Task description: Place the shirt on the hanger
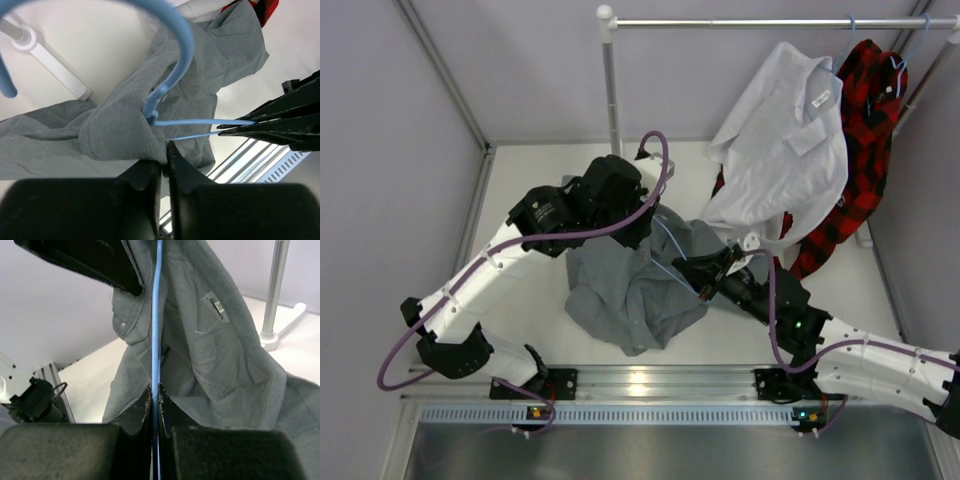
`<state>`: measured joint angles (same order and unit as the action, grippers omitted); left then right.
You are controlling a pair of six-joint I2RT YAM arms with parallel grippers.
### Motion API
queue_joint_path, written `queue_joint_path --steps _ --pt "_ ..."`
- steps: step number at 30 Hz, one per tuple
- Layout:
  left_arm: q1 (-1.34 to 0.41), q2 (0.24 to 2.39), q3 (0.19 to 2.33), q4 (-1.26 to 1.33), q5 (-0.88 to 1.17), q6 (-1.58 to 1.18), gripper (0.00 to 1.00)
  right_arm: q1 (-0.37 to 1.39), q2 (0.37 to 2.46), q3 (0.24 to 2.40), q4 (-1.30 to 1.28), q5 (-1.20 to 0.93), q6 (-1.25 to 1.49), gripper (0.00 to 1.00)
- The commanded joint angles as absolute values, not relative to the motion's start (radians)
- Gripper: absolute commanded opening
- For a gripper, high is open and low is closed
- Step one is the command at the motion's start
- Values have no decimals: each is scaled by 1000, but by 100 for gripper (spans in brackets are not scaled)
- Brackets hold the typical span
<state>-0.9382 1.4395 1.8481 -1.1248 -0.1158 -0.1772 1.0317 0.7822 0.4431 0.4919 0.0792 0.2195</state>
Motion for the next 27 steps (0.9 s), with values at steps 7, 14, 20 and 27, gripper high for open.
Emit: queue_joint_path --steps 7,14,20,27 --pt "-951 1397 1917 -1100 -124 -107 48 1045 736 402 776 69 218 0" --pt "-951 1408 2048 -1095 -115 -40 74 1045 767 370 869 78 222 0" --pt "-950 1318 1995 -948 -133 108 93 1043 750 328 926 87 227 0" --pt "-904 1005 1462 -410 19 460 98 1043 612 301 821 67 219 0"
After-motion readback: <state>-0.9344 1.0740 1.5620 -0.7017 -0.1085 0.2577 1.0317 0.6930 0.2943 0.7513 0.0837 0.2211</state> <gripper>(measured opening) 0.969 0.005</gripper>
